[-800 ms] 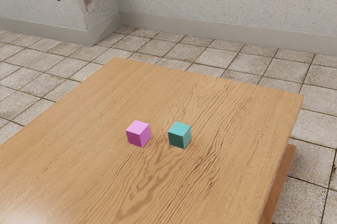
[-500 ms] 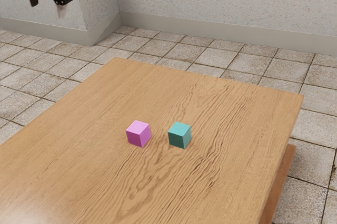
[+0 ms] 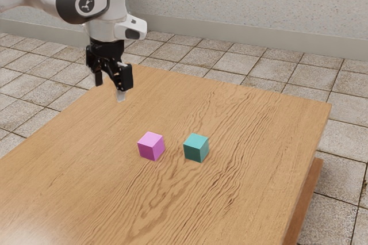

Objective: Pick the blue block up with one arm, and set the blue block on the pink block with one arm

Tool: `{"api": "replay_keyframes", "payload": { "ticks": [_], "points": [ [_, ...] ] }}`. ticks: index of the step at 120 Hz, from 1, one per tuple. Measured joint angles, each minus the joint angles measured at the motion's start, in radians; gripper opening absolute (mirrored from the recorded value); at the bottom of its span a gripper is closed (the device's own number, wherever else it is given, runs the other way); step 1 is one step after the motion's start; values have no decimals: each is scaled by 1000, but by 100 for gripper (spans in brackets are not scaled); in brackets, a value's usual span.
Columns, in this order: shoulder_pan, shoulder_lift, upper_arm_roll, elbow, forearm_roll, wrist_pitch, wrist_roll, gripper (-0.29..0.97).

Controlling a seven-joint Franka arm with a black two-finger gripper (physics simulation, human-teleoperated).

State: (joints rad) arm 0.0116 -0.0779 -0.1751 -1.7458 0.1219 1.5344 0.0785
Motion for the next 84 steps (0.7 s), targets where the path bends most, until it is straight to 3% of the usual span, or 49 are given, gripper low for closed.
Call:
{"api": "replay_keyframes", "payload": {
  "ticks": [26,84],
  "points": [
    [1,60,-1,-100,-19,157,-29,68],
    [1,247,-52,-120,-66,376,-156,68]
  ]
}}
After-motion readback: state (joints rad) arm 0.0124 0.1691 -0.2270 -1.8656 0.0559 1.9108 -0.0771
